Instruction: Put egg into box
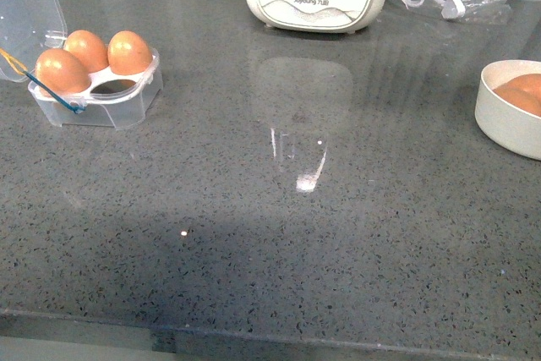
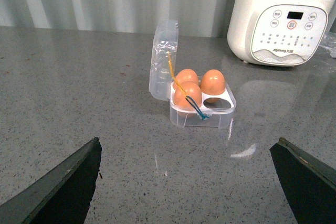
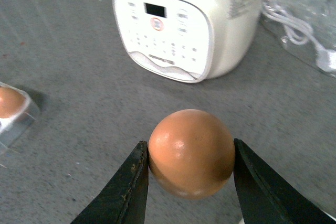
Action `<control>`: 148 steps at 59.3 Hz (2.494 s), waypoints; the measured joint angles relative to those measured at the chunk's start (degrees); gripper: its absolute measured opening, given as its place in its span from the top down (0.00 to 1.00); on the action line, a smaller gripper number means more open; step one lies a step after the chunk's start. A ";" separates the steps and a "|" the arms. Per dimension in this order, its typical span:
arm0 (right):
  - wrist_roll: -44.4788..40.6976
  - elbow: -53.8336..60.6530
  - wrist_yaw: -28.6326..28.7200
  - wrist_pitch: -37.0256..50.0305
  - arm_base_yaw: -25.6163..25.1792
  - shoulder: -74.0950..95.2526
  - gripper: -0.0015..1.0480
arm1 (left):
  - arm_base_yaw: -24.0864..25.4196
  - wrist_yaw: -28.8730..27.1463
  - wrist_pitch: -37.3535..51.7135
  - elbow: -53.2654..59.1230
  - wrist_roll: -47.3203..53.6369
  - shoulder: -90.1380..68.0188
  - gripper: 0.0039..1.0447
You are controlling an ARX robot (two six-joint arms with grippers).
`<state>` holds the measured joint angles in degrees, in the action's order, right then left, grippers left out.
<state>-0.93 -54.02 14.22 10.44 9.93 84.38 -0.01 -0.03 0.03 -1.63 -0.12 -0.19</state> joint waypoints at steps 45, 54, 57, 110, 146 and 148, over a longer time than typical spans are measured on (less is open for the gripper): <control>-1.88 -19.52 5.62 0.33 25.11 23.54 0.63 | 0.00 0.00 0.00 0.00 0.00 0.00 0.06; -1.81 -22.73 4.22 -0.68 25.81 25.92 0.63 | 0.00 0.00 0.00 0.00 0.00 0.00 0.06; -1.77 -24.13 3.91 -1.38 26.03 26.91 0.63 | 0.00 0.00 0.00 0.00 0.00 0.00 0.06; -1.92 -30.51 0.90 -6.21 29.33 32.72 0.63 | 0.00 0.00 0.00 0.00 0.00 0.00 0.06; 0.04 -30.36 1.57 -5.03 29.27 32.13 0.07 | 0.00 0.00 0.00 0.00 0.00 0.00 0.06; 0.26 -29.94 1.53 -4.66 29.16 31.52 0.07 | 0.00 0.00 0.00 0.00 0.00 0.00 0.06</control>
<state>-0.67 -83.96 15.75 5.78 39.09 115.90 -0.01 -0.03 0.03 -1.63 -0.12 -0.19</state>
